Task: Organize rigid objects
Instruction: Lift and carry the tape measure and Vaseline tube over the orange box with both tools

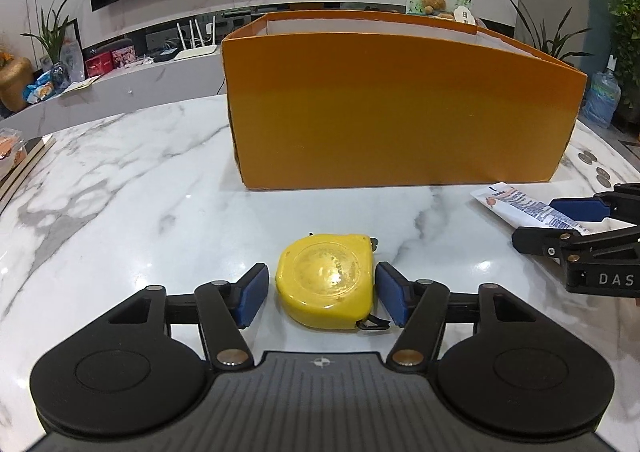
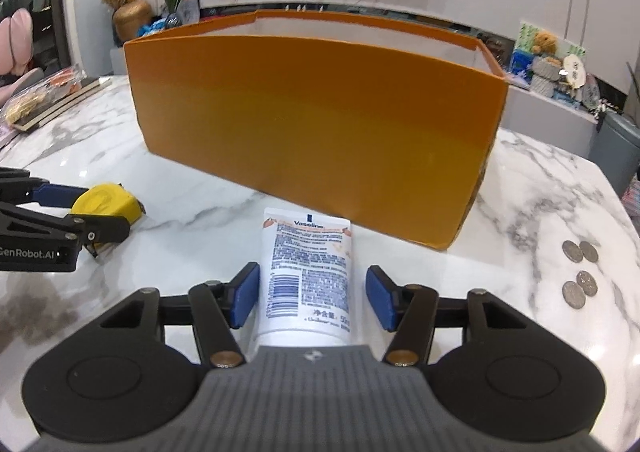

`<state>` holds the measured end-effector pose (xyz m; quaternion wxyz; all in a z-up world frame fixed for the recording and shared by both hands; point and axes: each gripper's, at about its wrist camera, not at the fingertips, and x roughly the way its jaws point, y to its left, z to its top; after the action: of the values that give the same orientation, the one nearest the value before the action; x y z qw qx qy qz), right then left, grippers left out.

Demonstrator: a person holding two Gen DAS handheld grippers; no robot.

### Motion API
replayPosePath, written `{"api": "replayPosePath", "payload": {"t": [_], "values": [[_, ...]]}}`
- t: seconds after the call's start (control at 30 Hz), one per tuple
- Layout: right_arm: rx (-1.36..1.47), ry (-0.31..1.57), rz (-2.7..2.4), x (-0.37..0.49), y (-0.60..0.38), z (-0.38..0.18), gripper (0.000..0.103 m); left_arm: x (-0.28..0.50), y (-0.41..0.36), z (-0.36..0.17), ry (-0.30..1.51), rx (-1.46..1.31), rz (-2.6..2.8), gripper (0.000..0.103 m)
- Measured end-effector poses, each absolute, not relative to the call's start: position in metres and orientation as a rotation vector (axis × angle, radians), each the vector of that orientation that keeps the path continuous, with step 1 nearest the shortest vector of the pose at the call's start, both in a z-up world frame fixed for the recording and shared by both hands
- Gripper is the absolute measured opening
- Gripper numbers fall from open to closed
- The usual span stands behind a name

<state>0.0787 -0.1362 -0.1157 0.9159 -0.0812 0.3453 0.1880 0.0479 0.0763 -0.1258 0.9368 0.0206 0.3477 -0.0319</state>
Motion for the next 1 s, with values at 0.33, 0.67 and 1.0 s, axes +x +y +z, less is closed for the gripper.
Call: {"api": "replayPosePath", "payload": {"t": [0.33,0.67,1.0], "values": [[-0.156,0.682,0.367,0.068,-0.136,-0.118,0.055,0.044,0.07,-0.125,0.709,0.045,-0.064,0.057],[-0.174,0.695,0.38,0.06,-0.132,-0.113,0.046,0.048,0.07,-0.12,0.74,0.012,-0.086,0.057],[-0.163,0.643,0.363,0.052,-0.131,-0.089,0.045,0.042,0.07,-0.104,0.704,-0.003,-0.093,0.057]]}}
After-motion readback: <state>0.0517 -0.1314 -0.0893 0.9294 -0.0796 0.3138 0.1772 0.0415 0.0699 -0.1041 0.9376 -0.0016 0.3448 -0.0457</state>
